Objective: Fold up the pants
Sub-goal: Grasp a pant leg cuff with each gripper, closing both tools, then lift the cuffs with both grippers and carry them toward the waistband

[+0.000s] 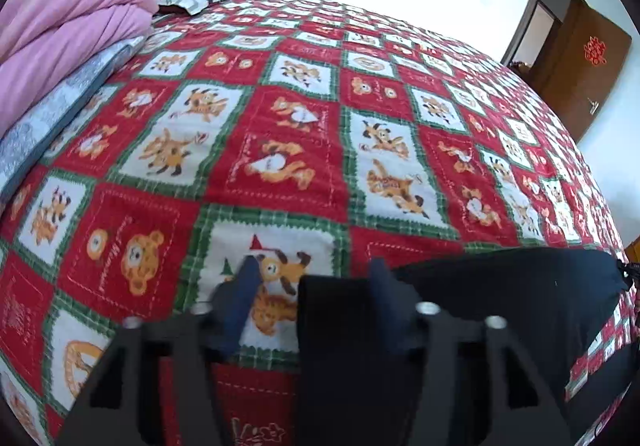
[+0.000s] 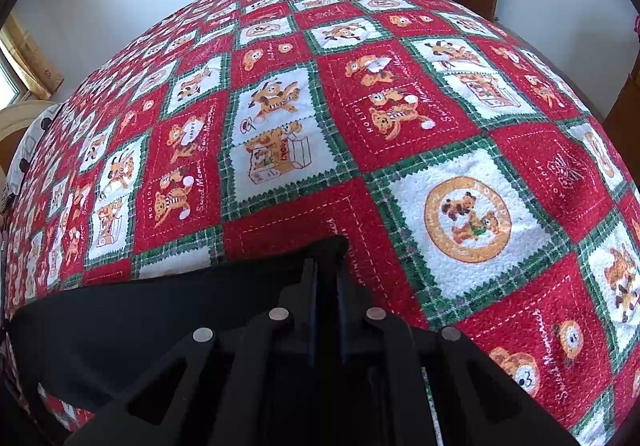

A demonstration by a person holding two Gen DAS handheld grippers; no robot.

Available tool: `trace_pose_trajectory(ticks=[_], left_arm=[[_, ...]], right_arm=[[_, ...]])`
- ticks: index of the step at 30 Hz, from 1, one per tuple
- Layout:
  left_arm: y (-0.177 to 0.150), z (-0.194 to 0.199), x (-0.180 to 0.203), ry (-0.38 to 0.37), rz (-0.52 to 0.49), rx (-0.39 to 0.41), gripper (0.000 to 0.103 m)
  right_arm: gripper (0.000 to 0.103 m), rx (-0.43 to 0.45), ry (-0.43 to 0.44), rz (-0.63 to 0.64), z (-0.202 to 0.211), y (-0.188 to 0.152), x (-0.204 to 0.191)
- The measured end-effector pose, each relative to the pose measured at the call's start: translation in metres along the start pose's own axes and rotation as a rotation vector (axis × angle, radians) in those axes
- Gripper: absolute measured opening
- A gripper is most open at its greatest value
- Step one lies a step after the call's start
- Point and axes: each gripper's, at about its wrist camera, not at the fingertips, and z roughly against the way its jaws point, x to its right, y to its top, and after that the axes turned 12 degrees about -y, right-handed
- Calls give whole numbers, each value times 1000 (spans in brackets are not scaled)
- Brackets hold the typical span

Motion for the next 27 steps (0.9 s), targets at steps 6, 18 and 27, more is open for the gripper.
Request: trace_pose_trajectory(ticks=[6, 18, 27], left_arm=[[-10, -15, 20, 0, -120, -49, 23], [-3, 49, 23, -129, -103, 126, 12], [-40, 116, 23, -290, -124, 325, 12]], right_arm=[[8, -6, 10, 0, 0, 1, 1], [7, 162, 46, -22, 69, -6, 8], [7, 297, 137, -95, 148, -59, 56]])
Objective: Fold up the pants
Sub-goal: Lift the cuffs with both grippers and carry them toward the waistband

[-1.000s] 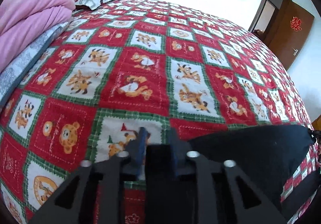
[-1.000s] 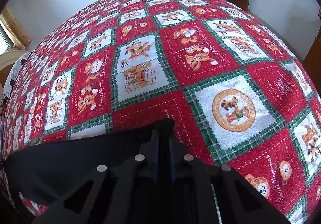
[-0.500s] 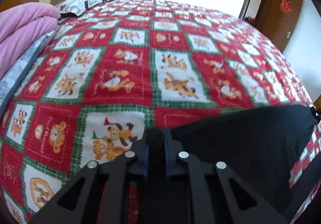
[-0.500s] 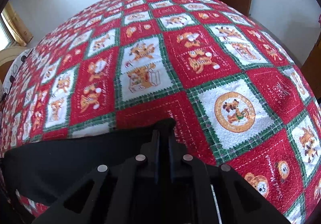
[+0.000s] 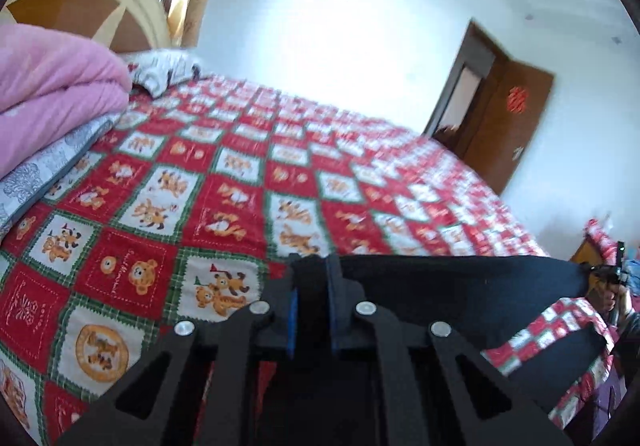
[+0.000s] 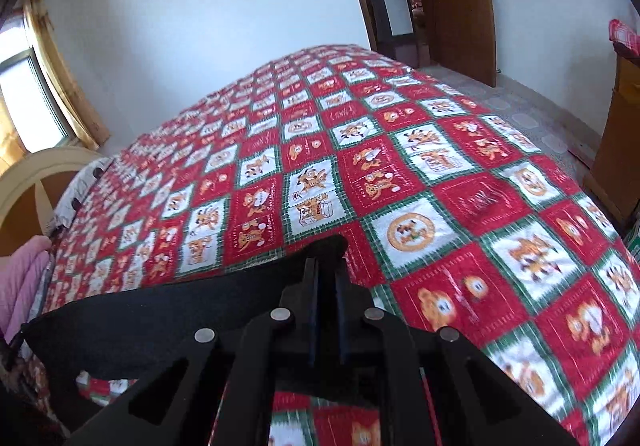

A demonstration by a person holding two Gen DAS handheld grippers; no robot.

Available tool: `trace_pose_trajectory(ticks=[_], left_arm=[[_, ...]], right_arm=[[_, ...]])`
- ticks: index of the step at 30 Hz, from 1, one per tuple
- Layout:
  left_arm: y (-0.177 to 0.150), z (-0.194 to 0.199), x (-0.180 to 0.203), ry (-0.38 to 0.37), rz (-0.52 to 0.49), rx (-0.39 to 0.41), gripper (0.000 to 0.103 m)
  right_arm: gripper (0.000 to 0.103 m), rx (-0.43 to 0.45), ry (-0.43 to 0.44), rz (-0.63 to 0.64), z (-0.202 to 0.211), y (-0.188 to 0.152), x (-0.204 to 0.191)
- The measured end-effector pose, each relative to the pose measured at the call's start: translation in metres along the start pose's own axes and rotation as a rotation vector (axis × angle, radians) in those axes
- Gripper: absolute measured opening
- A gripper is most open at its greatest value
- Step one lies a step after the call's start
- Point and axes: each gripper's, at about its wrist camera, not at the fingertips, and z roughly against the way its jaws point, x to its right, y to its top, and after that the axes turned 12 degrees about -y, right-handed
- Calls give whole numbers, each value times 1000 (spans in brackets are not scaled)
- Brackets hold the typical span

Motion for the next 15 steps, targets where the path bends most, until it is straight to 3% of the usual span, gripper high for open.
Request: trace_pose_trajectory(ticks=[7, 9, 15], left_arm=[[-53, 48, 7, -138, -14, 72, 12], [-74, 54, 4, -172, -6, 54, 12], [-112, 60, -5, -179, -12, -3, 12]], right_arm=[[7, 57, 61, -55, 58, -57, 51], [7, 48, 65, -75, 68, -80, 67], [7, 21, 78, -84, 81, -130, 91]])
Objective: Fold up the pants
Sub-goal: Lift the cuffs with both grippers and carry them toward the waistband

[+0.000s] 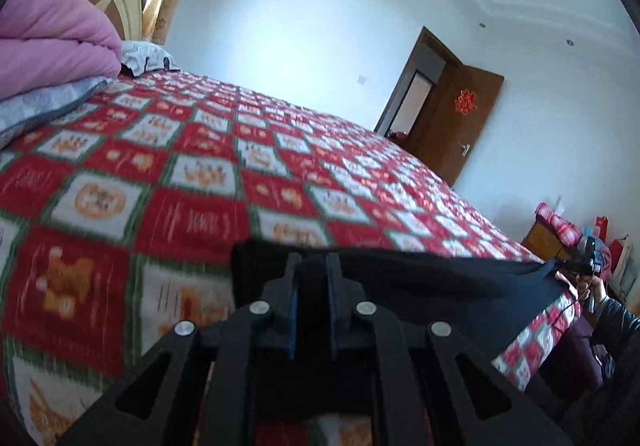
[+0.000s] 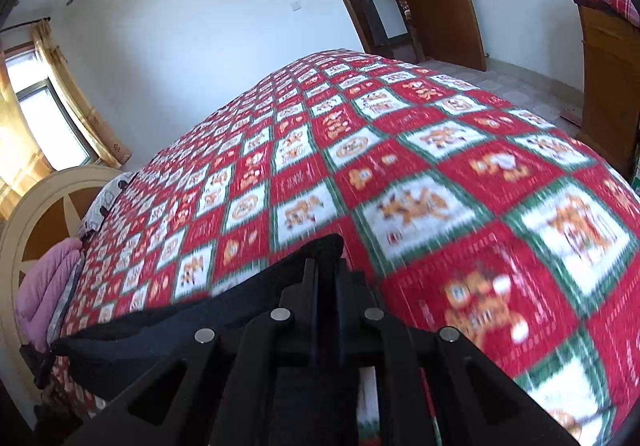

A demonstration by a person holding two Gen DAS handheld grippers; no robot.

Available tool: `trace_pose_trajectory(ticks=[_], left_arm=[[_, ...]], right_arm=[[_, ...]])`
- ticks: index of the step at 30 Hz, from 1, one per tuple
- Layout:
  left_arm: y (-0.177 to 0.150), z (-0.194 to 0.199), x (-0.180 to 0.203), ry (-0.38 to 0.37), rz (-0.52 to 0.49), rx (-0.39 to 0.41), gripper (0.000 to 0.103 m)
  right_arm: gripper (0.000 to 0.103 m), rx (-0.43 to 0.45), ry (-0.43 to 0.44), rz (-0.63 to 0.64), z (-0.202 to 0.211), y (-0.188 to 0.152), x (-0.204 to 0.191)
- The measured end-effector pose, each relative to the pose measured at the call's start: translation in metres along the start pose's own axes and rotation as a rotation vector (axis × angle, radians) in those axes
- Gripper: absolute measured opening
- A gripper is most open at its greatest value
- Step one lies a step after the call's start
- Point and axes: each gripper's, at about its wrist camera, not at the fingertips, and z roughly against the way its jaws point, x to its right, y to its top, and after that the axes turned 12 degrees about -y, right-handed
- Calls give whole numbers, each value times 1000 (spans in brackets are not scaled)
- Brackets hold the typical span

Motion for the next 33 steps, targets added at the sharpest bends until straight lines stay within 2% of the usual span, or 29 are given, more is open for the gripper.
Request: trace_pose_trajectory(ticks=[4, 8, 12, 13, 15, 18, 22, 24, 25, 26, 29, 32, 33], left_arm=[[-10, 2, -2, 0, -4, -21, 22], [-21, 7, 0, -4, -18, -47, 23], [-29, 15, 7, 22, -52, -70, 25], [-31, 18, 7, 29, -54, -74, 30], [-35, 24, 9, 43, -63, -78, 31], [-39, 34, 8, 61, -56, -85, 31], [-42, 40, 13, 84, -80, -102, 31], [-42, 40, 17, 108, -106, -114, 37], [-42, 39, 19, 114, -116, -117, 42], [-42, 38, 21, 117, -124, -119, 44], [-41, 29, 26, 149, -154, -132, 44], [-42, 19, 26, 184, -174, -156, 44], [-44, 16, 26, 201, -184, -162, 44]], right_arm=[[7, -12, 9, 27, 12, -20, 6], [7, -39, -17, 13, 13, -32, 17], [7, -40, -39, 5, 17, -35, 18], [11, -41, -37, 3, 18, -35, 18], [20, -45, -57, -3, 21, -36, 21], [22, -41, -90, -22, 30, -39, 31], [22, -26, -230, -93, 46, -43, 48], [22, 6, -351, -122, 59, -44, 48], [22, 29, -384, -108, 68, -43, 40], [22, 46, -392, -85, 73, -42, 32], [22, 105, -341, 94, 88, -42, -34], [25, 89, -198, 343, 82, -57, -122], [31, 63, -123, 448, 74, -70, -161]])
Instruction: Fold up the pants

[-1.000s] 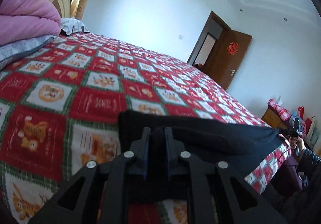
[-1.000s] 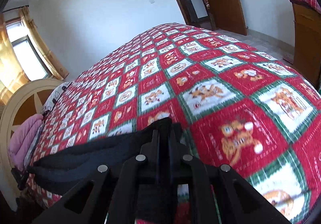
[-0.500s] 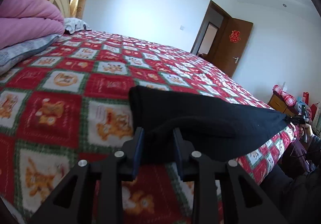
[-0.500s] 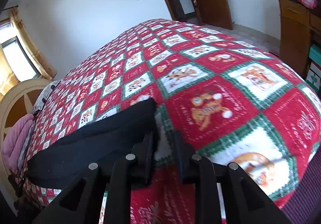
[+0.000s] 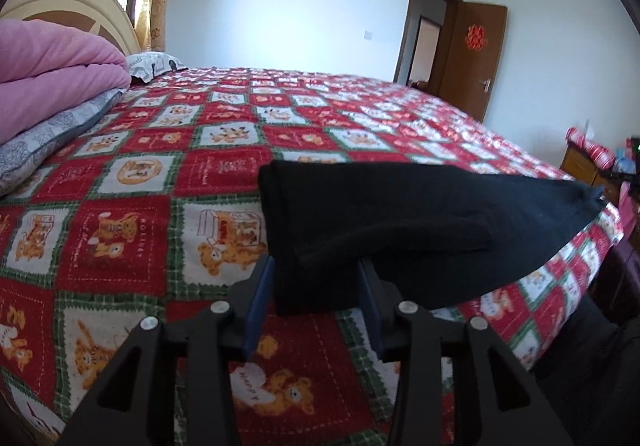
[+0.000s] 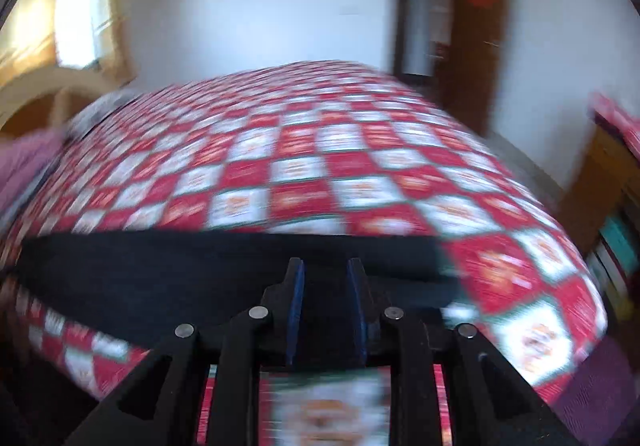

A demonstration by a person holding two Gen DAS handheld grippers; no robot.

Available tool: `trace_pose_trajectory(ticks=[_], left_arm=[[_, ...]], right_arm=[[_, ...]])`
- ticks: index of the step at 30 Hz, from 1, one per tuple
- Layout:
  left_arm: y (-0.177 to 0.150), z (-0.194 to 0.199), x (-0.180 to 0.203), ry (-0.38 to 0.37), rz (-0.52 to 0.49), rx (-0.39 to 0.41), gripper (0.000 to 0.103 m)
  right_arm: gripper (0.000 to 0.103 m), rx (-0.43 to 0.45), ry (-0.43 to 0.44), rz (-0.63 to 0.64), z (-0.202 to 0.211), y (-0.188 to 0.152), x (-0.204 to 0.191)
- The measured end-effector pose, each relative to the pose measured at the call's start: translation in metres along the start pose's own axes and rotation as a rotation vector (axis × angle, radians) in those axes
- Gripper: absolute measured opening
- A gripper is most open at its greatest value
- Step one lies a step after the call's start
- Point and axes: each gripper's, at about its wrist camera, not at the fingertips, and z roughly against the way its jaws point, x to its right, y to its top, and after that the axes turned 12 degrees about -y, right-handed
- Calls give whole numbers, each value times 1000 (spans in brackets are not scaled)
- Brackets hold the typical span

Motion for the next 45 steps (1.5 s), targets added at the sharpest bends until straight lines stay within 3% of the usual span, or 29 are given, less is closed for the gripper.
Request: trace_pose_trajectory(ticks=[1, 3, 6, 9, 12, 21, 24, 27, 29, 36, 42, 45], left_arm=[[-1, -4, 0, 18, -9, -8, 44], [-2, -5, 0, 48, -14, -2, 43], [-4, -2, 2, 37, -3, 32, 30], [-6, -6, 5, 22, -7, 27, 24], [-7, -5, 1, 6, 27, 41, 19], [-5, -3, -7, -25, 102, 80, 14], [-4, -3, -7, -25, 113, 80, 10], [-2, -2, -6, -30, 110, 81, 6], [-2, 1, -8, -46, 123, 103, 5], [-5, 11, -11, -71, 130, 141, 5], [-17, 6, -17, -63, 139, 119, 5], [-16, 9, -18, -63, 140, 128, 5]], right_arm=[[36, -4, 45, 58, -2, 0, -24], [37, -12, 152, 196, -9, -4, -90], [37, -44, 270, 300, -23, -16, -162], [37, -50, 335, 408, -35, -29, -221], [37, -49, 364, 483, -44, -41, -255], [37, -36, 368, 551, -51, -52, -285], [37, -13, 326, 615, -54, -58, -296], [7, -12, 342, 611, -54, -59, -299], [4, 6, 347, 603, -48, -57, -298], [3, 62, 375, 621, -13, -59, -288], [0, -23, 361, 667, -39, -84, -295], [0, -26, 429, 632, -31, -84, -292]])
